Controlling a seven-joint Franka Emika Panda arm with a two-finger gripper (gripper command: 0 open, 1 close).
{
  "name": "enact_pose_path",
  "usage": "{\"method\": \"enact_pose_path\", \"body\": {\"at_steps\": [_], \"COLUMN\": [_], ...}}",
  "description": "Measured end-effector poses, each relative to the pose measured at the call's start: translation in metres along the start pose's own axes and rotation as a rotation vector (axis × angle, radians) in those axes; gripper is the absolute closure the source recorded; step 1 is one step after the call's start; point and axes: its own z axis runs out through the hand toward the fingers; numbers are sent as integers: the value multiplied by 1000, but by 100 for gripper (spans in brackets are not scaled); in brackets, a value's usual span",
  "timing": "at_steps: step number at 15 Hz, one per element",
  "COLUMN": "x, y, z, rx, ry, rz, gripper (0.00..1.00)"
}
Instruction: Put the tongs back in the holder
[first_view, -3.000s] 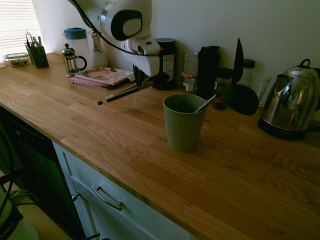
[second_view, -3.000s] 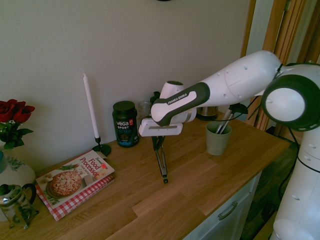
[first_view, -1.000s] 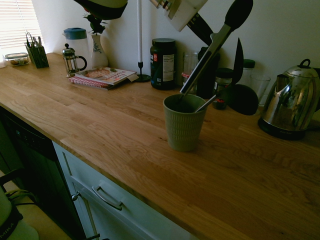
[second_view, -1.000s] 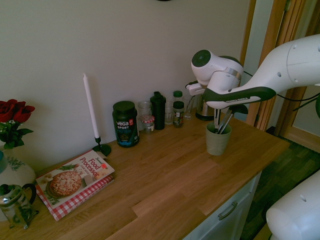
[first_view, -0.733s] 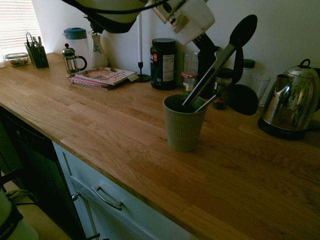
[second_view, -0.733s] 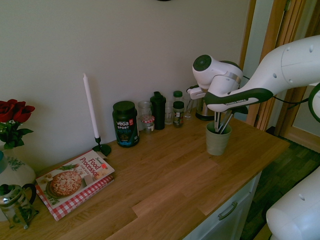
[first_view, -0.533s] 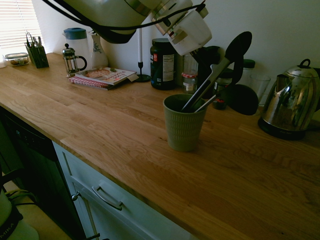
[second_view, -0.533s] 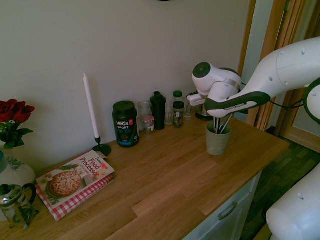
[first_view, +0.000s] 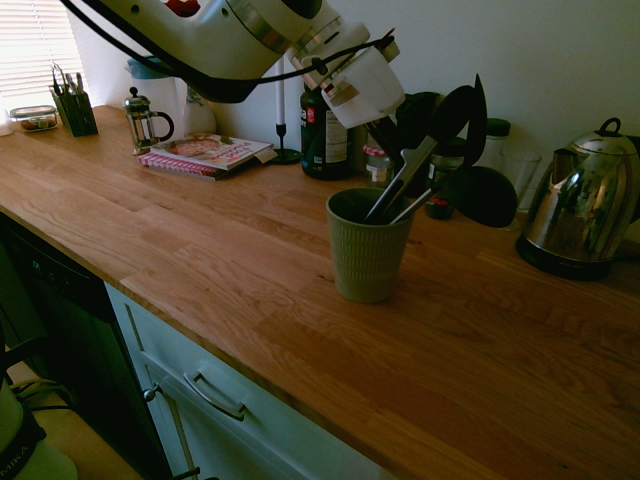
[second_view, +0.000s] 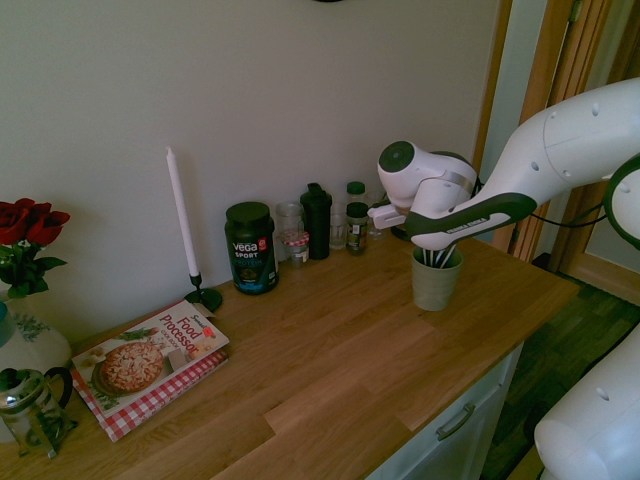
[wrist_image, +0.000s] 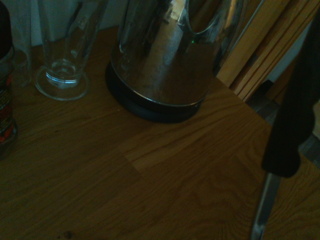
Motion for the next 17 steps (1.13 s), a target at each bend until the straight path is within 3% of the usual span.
{"method": "enact_pose_path", "body": {"at_steps": [4,7,9,12,17], "x": [6,34,36,-31,-135], "y": [-1,3,6,-2,32], "z": [-17,-82,-128,-156,-130], "rx": [16,85,143,158,129], "ry": [-11,-19,-93,-275,-523], "rz": [41,79,50,-59,-298], "gripper": [0,0,0,0,0]}}
